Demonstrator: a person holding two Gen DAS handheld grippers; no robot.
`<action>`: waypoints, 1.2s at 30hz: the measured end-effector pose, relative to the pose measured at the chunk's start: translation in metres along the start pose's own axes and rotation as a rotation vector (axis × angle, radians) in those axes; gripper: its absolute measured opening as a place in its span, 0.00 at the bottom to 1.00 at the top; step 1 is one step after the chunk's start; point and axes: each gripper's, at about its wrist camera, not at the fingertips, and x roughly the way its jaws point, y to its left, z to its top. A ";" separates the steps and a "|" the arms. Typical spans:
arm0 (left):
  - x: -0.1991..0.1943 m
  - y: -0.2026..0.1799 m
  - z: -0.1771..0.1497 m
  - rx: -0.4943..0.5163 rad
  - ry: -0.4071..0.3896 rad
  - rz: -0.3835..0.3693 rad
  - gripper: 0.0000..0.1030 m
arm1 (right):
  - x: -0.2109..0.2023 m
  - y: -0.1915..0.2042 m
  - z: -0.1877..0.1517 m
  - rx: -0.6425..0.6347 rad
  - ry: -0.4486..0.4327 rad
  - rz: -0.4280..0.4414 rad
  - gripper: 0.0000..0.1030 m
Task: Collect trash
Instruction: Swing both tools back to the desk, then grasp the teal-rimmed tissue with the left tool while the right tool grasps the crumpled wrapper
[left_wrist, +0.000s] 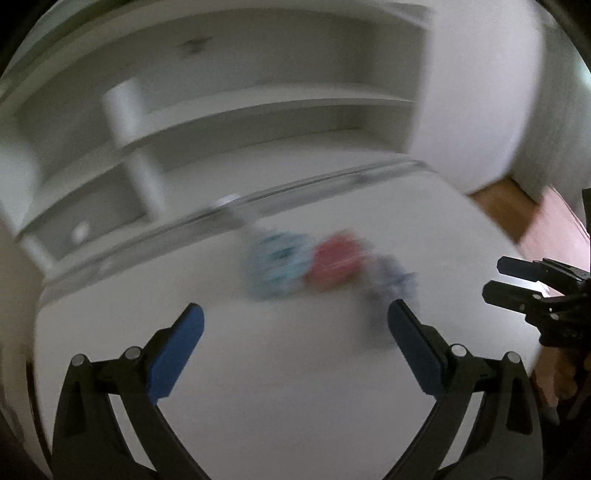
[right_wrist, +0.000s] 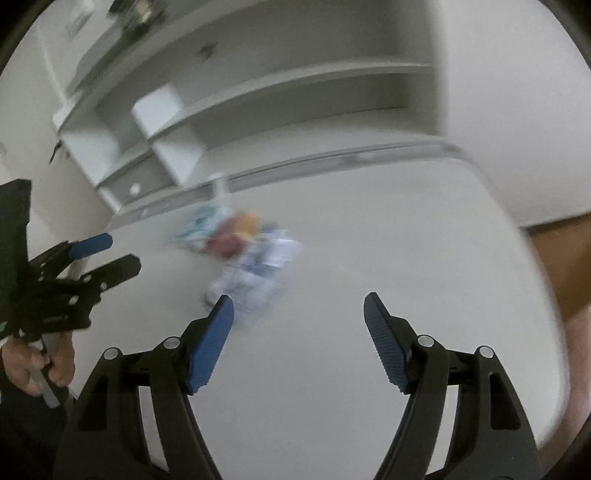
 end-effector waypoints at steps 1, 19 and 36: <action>0.000 0.010 -0.004 -0.016 0.007 0.007 0.93 | 0.013 0.012 0.005 -0.020 0.022 0.002 0.69; 0.047 0.023 0.002 0.044 0.027 -0.053 0.93 | 0.080 0.047 0.018 -0.110 0.091 -0.200 0.41; 0.093 -0.002 0.027 0.077 0.075 -0.124 0.36 | 0.036 0.022 0.009 -0.068 0.037 -0.115 0.11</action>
